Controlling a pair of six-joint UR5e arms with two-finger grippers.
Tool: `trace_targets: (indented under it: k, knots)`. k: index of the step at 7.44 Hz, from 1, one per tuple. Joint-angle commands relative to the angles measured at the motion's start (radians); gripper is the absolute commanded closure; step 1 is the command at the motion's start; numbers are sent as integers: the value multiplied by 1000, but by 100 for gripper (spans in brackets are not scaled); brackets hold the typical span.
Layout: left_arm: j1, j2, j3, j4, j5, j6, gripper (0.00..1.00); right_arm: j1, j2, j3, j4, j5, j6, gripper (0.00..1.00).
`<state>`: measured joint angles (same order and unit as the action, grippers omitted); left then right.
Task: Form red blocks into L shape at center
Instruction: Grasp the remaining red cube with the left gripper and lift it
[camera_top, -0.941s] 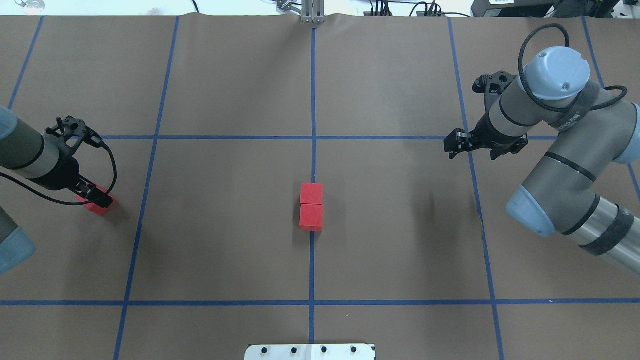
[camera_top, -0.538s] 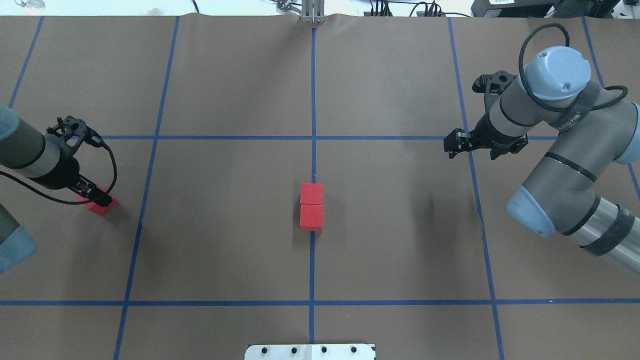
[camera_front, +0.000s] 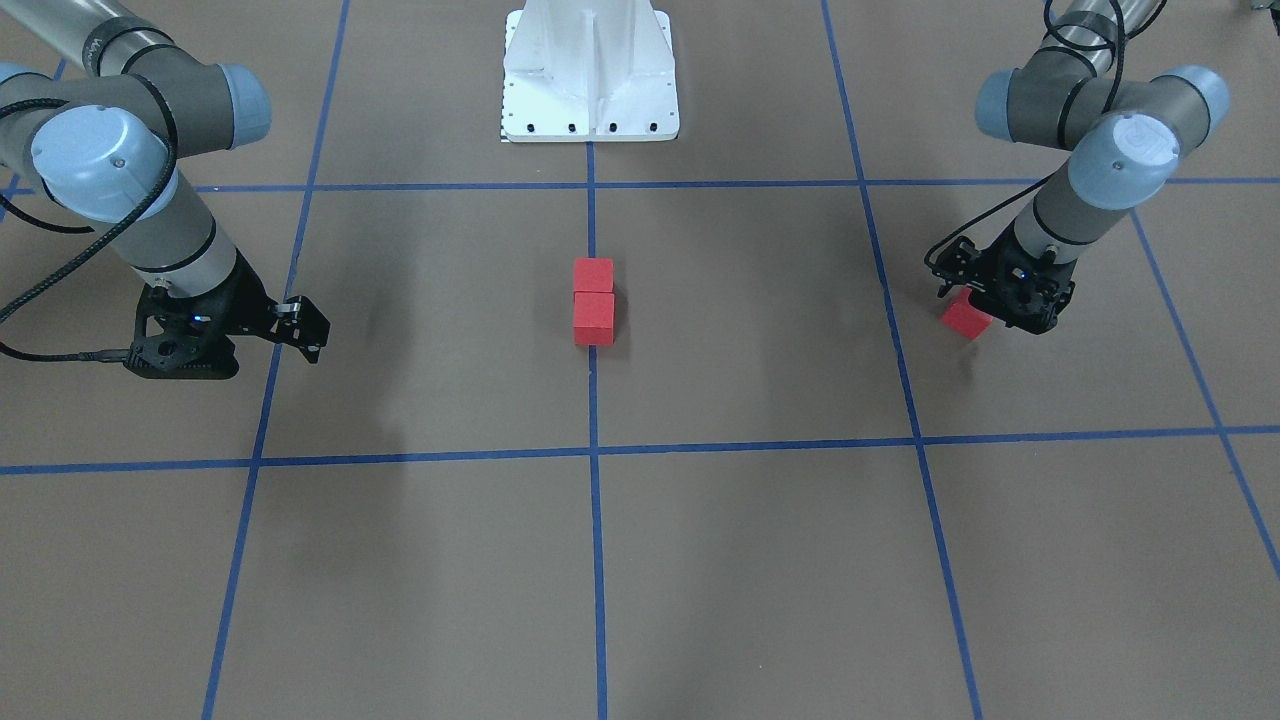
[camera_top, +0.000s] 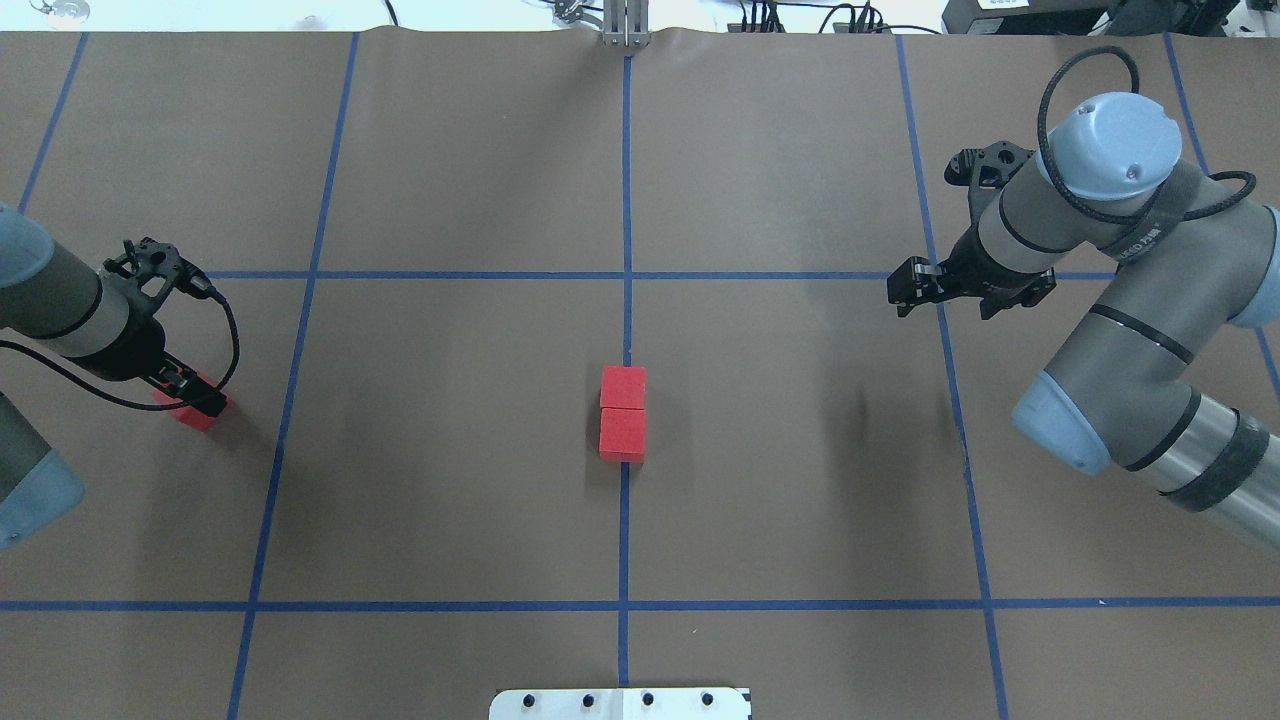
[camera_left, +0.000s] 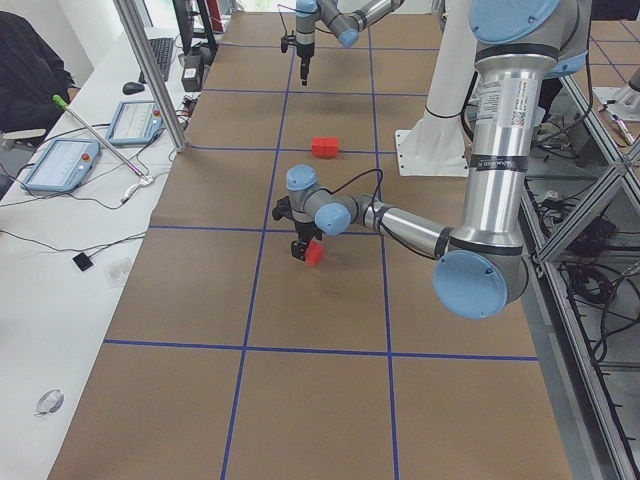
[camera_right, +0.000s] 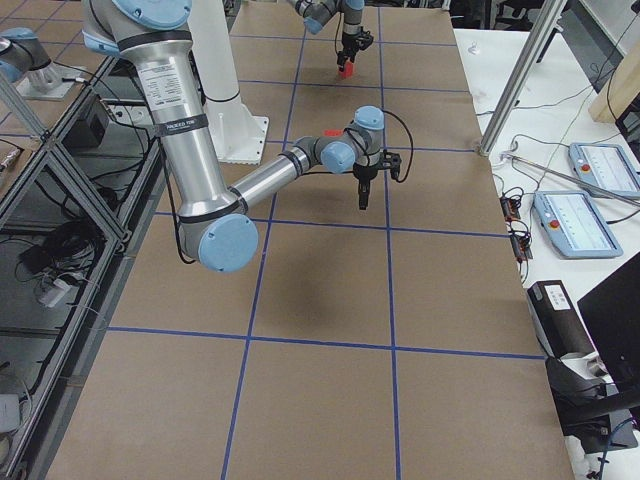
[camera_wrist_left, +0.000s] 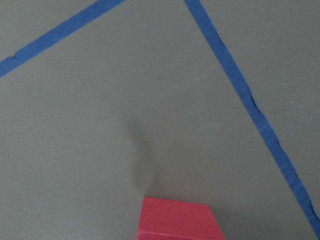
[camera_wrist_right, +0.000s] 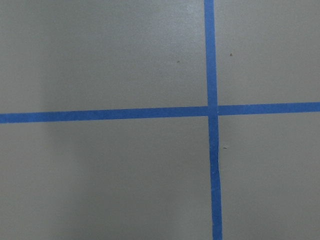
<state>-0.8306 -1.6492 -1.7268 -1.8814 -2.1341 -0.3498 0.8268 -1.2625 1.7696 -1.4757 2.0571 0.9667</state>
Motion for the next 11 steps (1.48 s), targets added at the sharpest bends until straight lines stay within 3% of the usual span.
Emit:
trace_targets:
  k: [1,2,4,5,6,7,9,11]
  knots:
    - [1,-9,4,2,-1,0,13,0,0,1,0,0,3,0]
    - [1,-9,4,2,-1,0,13,0,0,1,0,0,3,0]
    - [1,-8,4,7,-1,0,33,0,0,1,0,0,3,0]
    - [1,-7,4,8,-1,0,49,0,2,1,0,0,3,0]
    - [-1,-7,-5,11,-1,-14,78,0,2,2,0,0,3,0]
    - [-7,-4,-14,13,-3,-23,100,0,2,2,0,0,1,0]
    - [1,-52,-66,68,-3,-287,100,0,2,2,0,0,1,0]
    - [14,-288,-42,249,-88,-746,100,0,2,-1,0,0,1,0]
